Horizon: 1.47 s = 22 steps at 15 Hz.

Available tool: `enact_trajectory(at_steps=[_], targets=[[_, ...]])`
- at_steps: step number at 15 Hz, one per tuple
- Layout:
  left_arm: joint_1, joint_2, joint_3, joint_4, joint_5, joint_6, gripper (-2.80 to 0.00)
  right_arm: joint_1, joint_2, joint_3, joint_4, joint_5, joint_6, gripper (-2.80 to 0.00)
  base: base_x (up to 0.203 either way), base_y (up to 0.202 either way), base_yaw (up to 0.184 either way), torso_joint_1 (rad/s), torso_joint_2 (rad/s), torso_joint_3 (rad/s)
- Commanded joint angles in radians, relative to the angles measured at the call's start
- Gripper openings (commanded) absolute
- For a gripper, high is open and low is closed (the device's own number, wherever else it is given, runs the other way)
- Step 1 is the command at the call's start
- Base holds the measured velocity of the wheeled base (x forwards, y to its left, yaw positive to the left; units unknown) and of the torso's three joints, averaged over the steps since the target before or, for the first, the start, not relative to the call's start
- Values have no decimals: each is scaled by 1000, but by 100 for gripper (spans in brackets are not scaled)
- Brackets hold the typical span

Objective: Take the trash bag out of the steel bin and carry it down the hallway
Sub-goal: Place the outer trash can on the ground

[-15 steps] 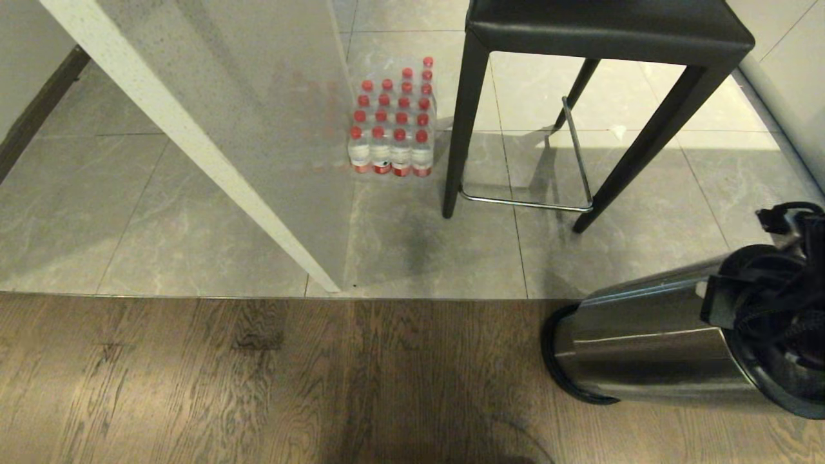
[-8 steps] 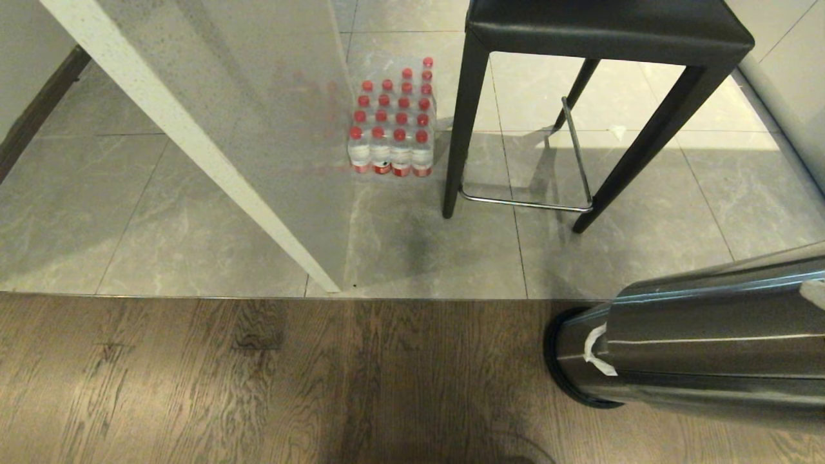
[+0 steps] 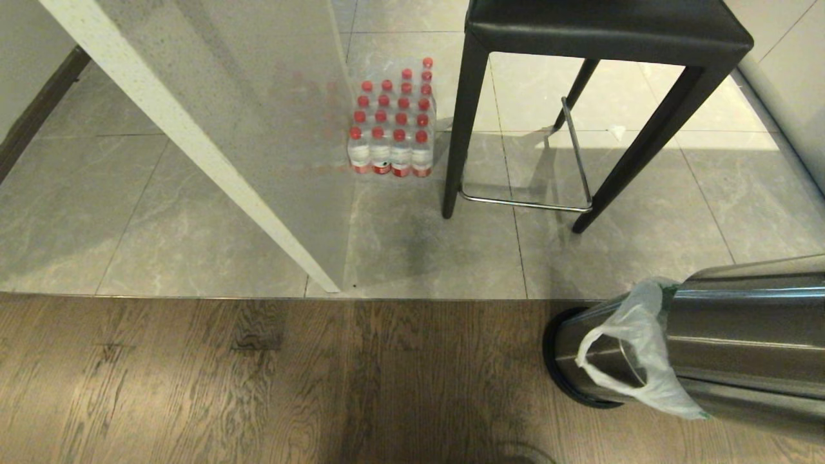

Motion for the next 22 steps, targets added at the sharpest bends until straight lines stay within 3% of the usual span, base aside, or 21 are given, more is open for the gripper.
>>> enact_trajectory(at_steps=[1,5,14,22], targets=[[0,0,0,0,0,0,-280,-1,-80,-41,42,-2,2,-280,0,0,0,0,0,0],[0,0,0,0,0,0,-280,-61,-131,-59,128,-41,2,-280,0,0,0,0,0,0],[0,0,0,0,0,0,-280,-362,19,-46,119,-71,42,-280,0,0,0,0,0,0],[0,0,0,0,0,0,-280,-604,372,-47,52,-70,292,-280,0,0,0,0,0,0]])
